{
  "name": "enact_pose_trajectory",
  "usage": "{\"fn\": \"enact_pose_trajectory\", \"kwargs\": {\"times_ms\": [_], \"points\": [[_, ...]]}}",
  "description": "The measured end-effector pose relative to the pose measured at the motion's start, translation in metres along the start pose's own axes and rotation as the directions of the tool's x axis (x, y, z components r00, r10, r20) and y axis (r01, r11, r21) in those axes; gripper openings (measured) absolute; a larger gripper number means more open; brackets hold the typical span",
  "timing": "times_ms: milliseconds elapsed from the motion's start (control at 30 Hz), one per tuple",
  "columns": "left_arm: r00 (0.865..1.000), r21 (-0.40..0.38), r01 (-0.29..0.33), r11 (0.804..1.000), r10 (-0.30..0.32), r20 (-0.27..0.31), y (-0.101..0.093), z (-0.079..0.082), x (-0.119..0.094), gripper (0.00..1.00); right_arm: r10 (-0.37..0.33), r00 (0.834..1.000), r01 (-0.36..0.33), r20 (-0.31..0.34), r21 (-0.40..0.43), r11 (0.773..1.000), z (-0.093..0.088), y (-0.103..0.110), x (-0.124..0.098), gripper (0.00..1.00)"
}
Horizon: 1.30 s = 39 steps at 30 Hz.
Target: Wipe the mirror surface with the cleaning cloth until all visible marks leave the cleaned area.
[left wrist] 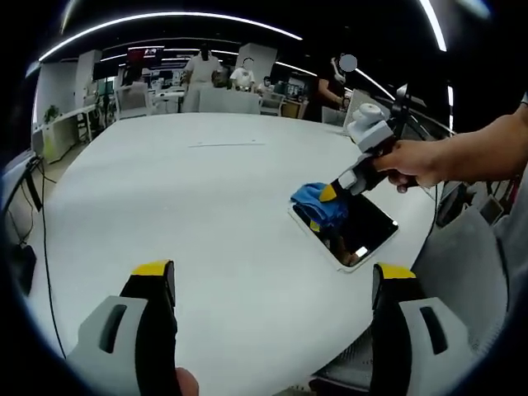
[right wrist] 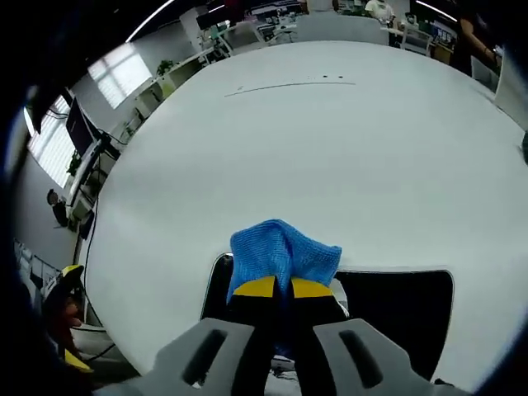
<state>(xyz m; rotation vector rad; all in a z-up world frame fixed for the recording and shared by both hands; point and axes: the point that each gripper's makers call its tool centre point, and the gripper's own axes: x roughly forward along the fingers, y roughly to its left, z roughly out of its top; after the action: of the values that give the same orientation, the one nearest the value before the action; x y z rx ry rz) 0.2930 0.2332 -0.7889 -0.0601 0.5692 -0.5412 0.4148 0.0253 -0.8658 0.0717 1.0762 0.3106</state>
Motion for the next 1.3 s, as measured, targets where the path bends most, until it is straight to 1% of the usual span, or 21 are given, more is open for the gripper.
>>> {"fn": "enact_pose_trajectory", "kwargs": {"times_ms": [67, 333, 433, 467, 500, 533, 900, 1133, 1300], "points": [[1.0, -0.01, 0.003, 1.0, -0.003, 0.012, -0.001, 0.002, 0.0, 0.99, -0.003, 1.0, 0.003, 0.0, 0.003, 1.0, 0.0, -0.003, 0.001, 0.0], [1.0, -0.008, -0.005, 1.0, 0.005, 0.015, -0.001, 0.004, 0.001, 0.99, -0.015, 1.0, 0.015, 0.003, -0.01, 1.0, 0.001, -0.002, 0.003, 0.0], [1.0, -0.003, -0.005, 1.0, 0.006, 0.014, -0.001, 0.004, 0.0, 0.99, -0.014, 1.0, 0.014, -0.003, 0.02, 1.0, -0.003, -0.001, 0.001, 0.0], [1.0, -0.001, -0.005, 1.0, 0.005, 0.014, -0.001, 0.005, 0.0, 0.99, -0.016, 1.0, 0.016, -0.005, 0.016, 1.0, -0.004, 0.0, 0.001, 0.0], [1.0, 0.001, -0.005, 1.0, 0.005, 0.013, -0.001, 0.005, 0.0, 0.99, -0.02, 1.0, 0.02, -0.006, -0.005, 1.0, -0.005, 0.001, 0.001, 0.0], [1.0, 0.004, -0.005, 1.0, 0.005, 0.012, 0.0, 0.004, 0.0, 0.99, -0.024, 1.0, 0.024, -0.004, -0.016, 1.0, -0.008, 0.003, -0.001, 0.0], [1.0, 0.024, -0.002, 1.0, 0.002, 0.022, -0.001, 0.012, -0.002, 0.99, -0.017, 1.0, 0.017, -0.003, -0.003, 1.0, -0.027, 0.008, -0.012, 0.0], [1.0, 0.033, 0.01, 0.999, -0.011, 0.014, -0.004, 0.008, -0.003, 0.99, -0.01, 1.0, 0.01, -0.001, 0.005, 1.0, -0.042, 0.012, -0.021, 0.0], [1.0, 0.052, 0.017, 0.999, -0.017, 0.008, -0.007, 0.009, -0.005, 0.99, -0.003, 1.0, 0.003, -0.009, 0.015, 1.0, -0.051, 0.014, -0.025, 0.0]]}}
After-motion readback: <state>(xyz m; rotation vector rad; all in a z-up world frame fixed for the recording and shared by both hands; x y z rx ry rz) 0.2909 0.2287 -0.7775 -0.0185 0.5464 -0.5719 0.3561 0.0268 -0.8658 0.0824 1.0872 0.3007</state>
